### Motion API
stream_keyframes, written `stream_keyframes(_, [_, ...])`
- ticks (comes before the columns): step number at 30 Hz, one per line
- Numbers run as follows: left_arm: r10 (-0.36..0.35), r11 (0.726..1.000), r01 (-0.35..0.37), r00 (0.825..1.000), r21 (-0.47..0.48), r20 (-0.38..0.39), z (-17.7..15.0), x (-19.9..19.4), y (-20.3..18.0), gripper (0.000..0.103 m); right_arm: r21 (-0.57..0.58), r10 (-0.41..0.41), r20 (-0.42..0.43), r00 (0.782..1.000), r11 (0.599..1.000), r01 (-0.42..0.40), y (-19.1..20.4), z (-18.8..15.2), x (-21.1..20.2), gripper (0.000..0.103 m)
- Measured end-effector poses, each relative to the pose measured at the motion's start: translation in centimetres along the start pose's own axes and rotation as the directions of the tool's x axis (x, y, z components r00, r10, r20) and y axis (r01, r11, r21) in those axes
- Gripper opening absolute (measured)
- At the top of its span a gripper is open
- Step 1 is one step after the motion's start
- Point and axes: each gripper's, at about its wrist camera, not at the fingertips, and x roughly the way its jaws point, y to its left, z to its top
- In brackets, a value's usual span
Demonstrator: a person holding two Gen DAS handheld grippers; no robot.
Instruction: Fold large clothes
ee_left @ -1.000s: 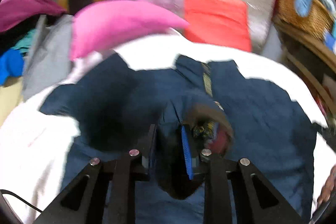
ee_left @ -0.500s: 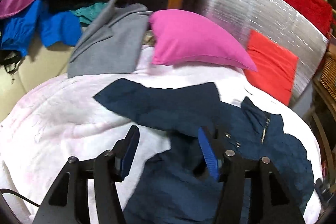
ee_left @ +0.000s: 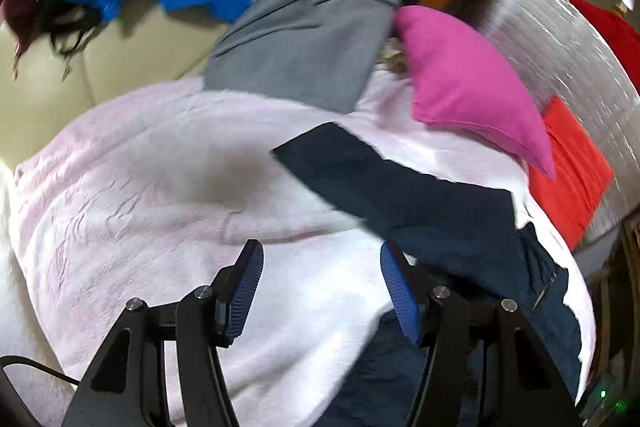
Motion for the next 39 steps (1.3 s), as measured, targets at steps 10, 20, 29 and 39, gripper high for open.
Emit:
stream_keyframes(10, [-0.032, 0.996, 0.023, 0.994, -0.091, -0.102, 0.4, 1.3, 2.9, 0.062, -0.159, 0.128, 0.071, 0.989, 0.981, -0.115, 7.8, -0.1, -1.1, 0.049])
stream_keyframes(20, [-0.220, 0.973, 0.196, 0.945, -0.123, -0.240, 0.6, 5.0, 2.5, 0.062, 0.046, 0.157, -0.073, 0.985, 0.987, -0.154, 6.4, 0.2, 5.6, 0.048])
stream_keyframes(29, [-0.451, 0.876, 0.373, 0.857, -0.306, -0.249, 0.8, 8.5, 1.9, 0.064, 0.017, 0.268, 0.052, 0.962, 0.963, -0.269, 5.4, -3.6, 1.2, 0.048])
stream_keyframes(39, [-0.541, 0.796, 0.400, 0.807, -0.454, -0.238, 1.5, 13.4, 0.2, 0.066, 0.006, 0.327, 0.062, 0.943, 0.945, -0.328, 3.8, -6.5, -1.7, 0.048])
